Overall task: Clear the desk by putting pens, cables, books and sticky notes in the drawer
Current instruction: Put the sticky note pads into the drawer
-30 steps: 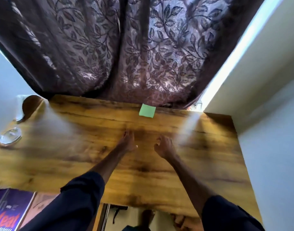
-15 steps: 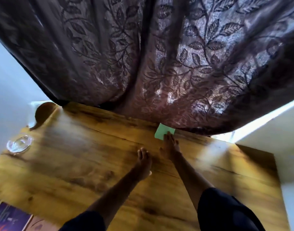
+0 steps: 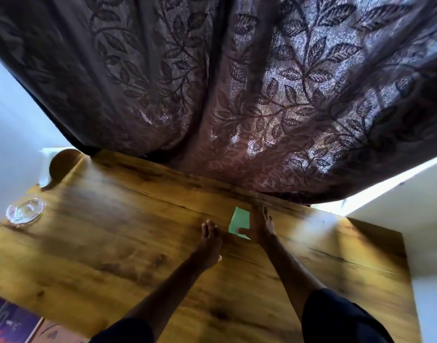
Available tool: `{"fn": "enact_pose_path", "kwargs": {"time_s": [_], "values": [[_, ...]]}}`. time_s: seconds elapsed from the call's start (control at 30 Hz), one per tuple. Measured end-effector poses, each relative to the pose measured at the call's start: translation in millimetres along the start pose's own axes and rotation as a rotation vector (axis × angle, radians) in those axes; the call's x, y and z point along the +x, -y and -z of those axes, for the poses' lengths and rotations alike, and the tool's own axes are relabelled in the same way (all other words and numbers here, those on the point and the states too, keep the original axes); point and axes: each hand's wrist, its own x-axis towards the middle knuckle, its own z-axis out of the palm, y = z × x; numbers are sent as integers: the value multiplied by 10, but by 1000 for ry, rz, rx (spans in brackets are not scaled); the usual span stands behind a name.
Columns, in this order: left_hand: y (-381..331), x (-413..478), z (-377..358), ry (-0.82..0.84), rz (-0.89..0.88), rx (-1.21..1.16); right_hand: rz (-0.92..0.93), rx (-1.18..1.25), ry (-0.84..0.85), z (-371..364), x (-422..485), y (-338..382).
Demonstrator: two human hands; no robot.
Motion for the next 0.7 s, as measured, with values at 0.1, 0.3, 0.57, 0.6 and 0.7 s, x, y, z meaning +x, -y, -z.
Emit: {"fn": "enact_pose_path", "kwargs": {"time_s": [0.1, 0.3, 0.57, 0.6, 0.7], "values": [[12, -14, 36, 4, -28, 73, -56, -53, 37, -19, 11, 2], [-163, 40, 142, 75, 17, 104, -172, -83, 161, -155, -206, -114], [-156, 127, 4, 33, 47, 196, -106, 94, -8, -599, -1054, -450], [-107, 118, -70, 4, 45, 161, -98, 150, -35, -640, -1177, -509], [-28, -84, -397, -139, 84, -70, -108, 255, -11, -661, -1597, -646]]}}
